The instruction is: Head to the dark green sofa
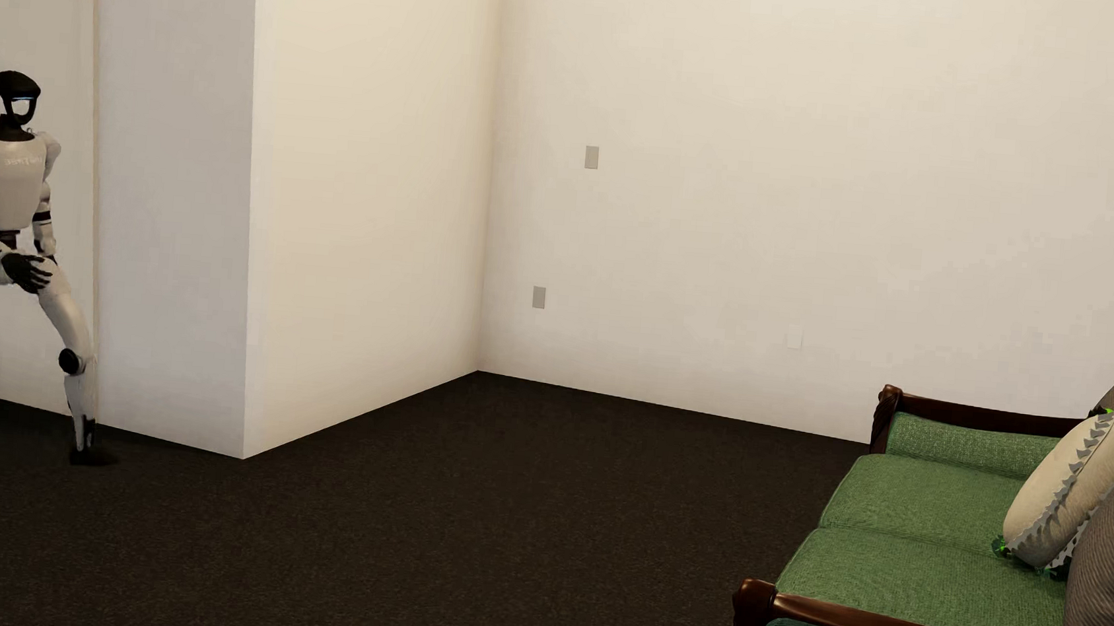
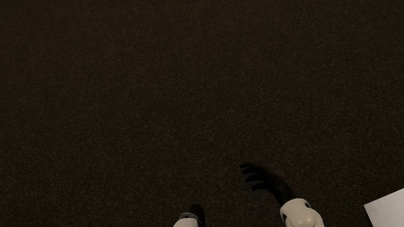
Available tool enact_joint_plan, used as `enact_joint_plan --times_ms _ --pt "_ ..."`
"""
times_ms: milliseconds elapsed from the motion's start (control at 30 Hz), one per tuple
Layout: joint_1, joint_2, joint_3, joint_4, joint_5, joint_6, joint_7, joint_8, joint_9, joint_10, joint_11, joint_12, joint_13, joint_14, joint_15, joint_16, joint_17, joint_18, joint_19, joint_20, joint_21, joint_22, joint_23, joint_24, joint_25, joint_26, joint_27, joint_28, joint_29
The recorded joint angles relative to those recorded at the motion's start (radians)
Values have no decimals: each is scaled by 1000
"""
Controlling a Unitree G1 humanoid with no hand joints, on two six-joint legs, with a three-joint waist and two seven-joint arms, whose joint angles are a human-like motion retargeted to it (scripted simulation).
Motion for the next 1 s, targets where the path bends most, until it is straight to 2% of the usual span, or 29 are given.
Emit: enact_joint_plan --times_ms 33,67,100,133,167,200,233,267,300,333,400,467,500,533,567,600,633,667,700,733,767,800,833,867,933,1000 --pt "7 22 14 6 -18 -14 0 0 -13 36 -8 3 -6 62 32 6 7 0 0 18 4 17 -23 0 0 0 0 0 0" --pt "-6 31 14 -10 -42 -38 0 0 -22 80 -24 -2 -8 142 111 16 11 0 0 5 13 33 -32 0 0 0 0 0 0" --pt "-9 30 10 -39 -54 -58 0 0 -17 143 -4 -20 1 167 268 23 9 0 0 -9 25 53 -25 0 0 0 0 0 0" --pt "19 -13 -5 -71 -54 -62 0 0 -9 170 105 -46 12 150 519 27 -4 0 0 -25 46 55 -3 0 0 0 0 0 0" --pt "72 -98 -29 -100 -49 -62 0 0 1 182 289 -71 16 109 793 31 -25 0 0 -48 88 42 42 0 0 0 0 0 0" --pt "132 -225 -49 -121 -46 -72 0 0 4 185 525 -94 11 64 936 39 -46 0 0 -71 144 13 99 0 0 0 0 0 0" --pt "206 -339 -60 -134 -43 -80 0 0 11 180 764 -114 12 25 889 49 -61 0 0 -86 197 -32 155 0 0 0 0 0 0" --pt "290 -452 -76 -140 -42 -85 0 0 18 164 935 -130 23 -6 792 55 -69 0 0 -84 234 -95 205 0 0 0 0 0 0" --pt "370 -569 -102 -143 -39 -82 0 0 12 132 1026 -137 47 -30 735 59 -75 0 0 -76 253 -174 253 0 0 0 0 0 0" --pt "455 -669 -131 -151 -35 -74 0 0 7 90 1029 -143 82 -53 727 58 -80 0 0 -69 252 -253 299 0 0 0 0 0 0" --pt "636 -792 -193 -165 -28 -51 0 0 6 3 808 -158 169 -108 829 47 -93 0 0 -45 219 -401 383 0 0 0 0 0 0" --pt "792 -846 -245 -162 -19 -33 0 0 -3 -53 434 -181 261 -171 933 39 -96 0 0 -21 148 -526 457 0 0 0 0 0 0" --pt "877 -838 -265 -169 -24 -40 0 0 -3 -80 247 -192 302 -202 907 40 -89 0 0 -10 107 -578 493 0 0 0 0 0 0" --pt "962 -821 -282 -179 -31 -52 0 0 -5 -103 89 -201 339 -233 779 42 -80 0 0 3 71 -623 526 0 0 0 0 0 0" --pt "1042 -802 -298 -180 -40 -63 0 0 -9 -117 11 -204 372 -257 562 43 -70 0 0 16 39 -660 554 0 0 0 0 0 0" --pt "1096 -803 -320 -174 -44 -66 0 0 -19 -115 25 -206 399 -267 437 42 -60 0 0 29 7 -685 575 0 0 0 0 0 0" --pt "1137 -818 -350 -159 -46 -64 0 0 -32 -100 32 -201 424 -246 409 38 -53 0 0 34 -15 -691 595 0 0 0 0 0 0" --pt "1165 -836 -385 -130 -48 -54 0 0 -50 -68 53 -186 448 -179 420 31 -46 0 0 31 -38 -678 613 0 0 0 0 0 0" --pt "1161 -854 -408 -93 -44 -40 0 0 -76 -1 58 -167 468 -42 619 27 -38 0 0 17 -55 -657 627 0 0 0 0 0 0" --pt "1114 -910 -393 -54 -30 -27 0 0 -86 152 105 -149 475 153 907 24 -28 0 0 -7 -53 -618 657 0 0 0 0 0 0" --pt "1035 -906 -369 -32 -15 -11 0 0 -65 356 203 -138 457 322 1029 23 -27 0 0 -41 -21 -552 696 0 0 0 0 0 0" --pt "925 -863 -348 -5 9 18 0 0 -44 556 262 -141 421 375 1003 21 -43 0 0 -90 45 -479 705 0 0 0 0 0 0" --pt "809 -809 -304 -2 29 36 0 0 -37 737 289 -143 389 284 954 18 -62 0 0 -128 111 -414 679 0 0 0 0 0 0" --pt "703 -740 -259 -13 36 38 0 0 -30 832 299 -125 362 183 910 18 -73 0 0 -152 144 -364 633 0 0 0 0 0 0" --pt "508 -580 -214 -19 52 45 0 0 -26 777 262 -54 309 96 817 15 -76 0 0 -146 108 -278 522 0 0 0 0 0 0" --pt "396 -417 -161 -12 59 39 0 0 -20 509 208 7 242 131 735 5 -68 0 0 -105 49 -166 417 0 0 0 0 0 0"
